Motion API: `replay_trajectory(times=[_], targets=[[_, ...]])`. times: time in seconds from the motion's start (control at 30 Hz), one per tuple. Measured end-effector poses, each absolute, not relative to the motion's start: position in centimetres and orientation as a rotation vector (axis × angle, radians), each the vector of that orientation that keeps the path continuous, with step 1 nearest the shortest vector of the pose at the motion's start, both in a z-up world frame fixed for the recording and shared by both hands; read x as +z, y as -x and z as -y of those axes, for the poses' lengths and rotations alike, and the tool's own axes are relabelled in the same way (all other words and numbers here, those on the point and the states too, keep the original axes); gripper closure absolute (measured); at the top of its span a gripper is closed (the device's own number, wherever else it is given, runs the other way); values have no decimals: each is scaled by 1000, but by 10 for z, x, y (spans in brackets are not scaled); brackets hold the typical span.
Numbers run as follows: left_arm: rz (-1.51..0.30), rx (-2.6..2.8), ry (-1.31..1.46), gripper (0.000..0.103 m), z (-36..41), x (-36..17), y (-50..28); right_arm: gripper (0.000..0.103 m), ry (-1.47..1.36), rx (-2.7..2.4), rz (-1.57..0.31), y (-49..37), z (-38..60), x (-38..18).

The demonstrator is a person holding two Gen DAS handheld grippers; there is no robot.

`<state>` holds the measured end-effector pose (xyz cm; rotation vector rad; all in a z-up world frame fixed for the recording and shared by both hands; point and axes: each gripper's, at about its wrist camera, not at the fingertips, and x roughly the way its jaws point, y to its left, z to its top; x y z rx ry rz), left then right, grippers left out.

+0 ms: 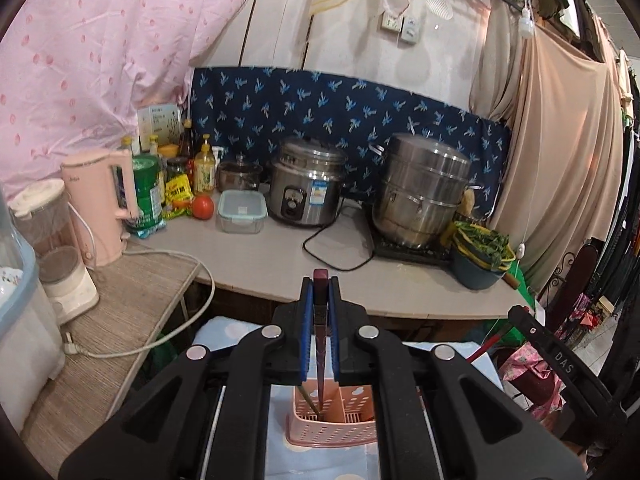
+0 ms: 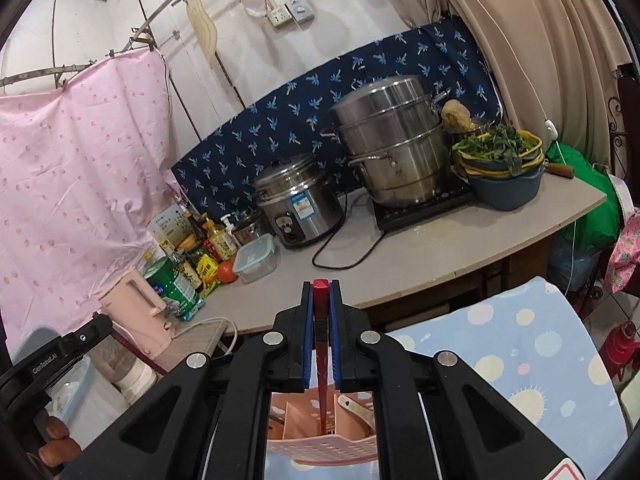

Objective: Organize utensils
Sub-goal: 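Open the left tool over the basket while the right tool releases its red chopstick into it, then move the left tool to a dark-red chopstick while the right tool approaches the gold-banded green chopstick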

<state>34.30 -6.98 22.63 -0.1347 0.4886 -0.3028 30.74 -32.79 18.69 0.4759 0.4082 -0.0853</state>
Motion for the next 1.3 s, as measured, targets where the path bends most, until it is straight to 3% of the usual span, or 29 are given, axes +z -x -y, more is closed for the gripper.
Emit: replay_trajectory(times=[0.17,0.33,0.4,0.47,0.7,0.83,1.07,1.3], targets=[[-537,-307,135,95,73,198,-356,95,-461,-75,-459,-314,324,165],[-573,-310,156,94,69,182,-359,81,-450,-90,-453,-307,323,165],[-576,-304,162,84,68,180,-357,75,-449,-94,-446,-302,323,169],[-572,-296,171,68,66,182,-353,73,-435,-98,-433,-292,320,175],[-563,-280,164,66,60,192,-331,68,-420,-82,-424,-260,313,188],[-565,-259,139,54,55,194,-312,65,-423,-71,-440,-233,308,189],[-642,-250,103,53,43,174,-269,65,-416,-69,-517,-170,297,167],[-797,-265,74,53,33,116,-217,65,-412,-80,-666,-108,286,109]])
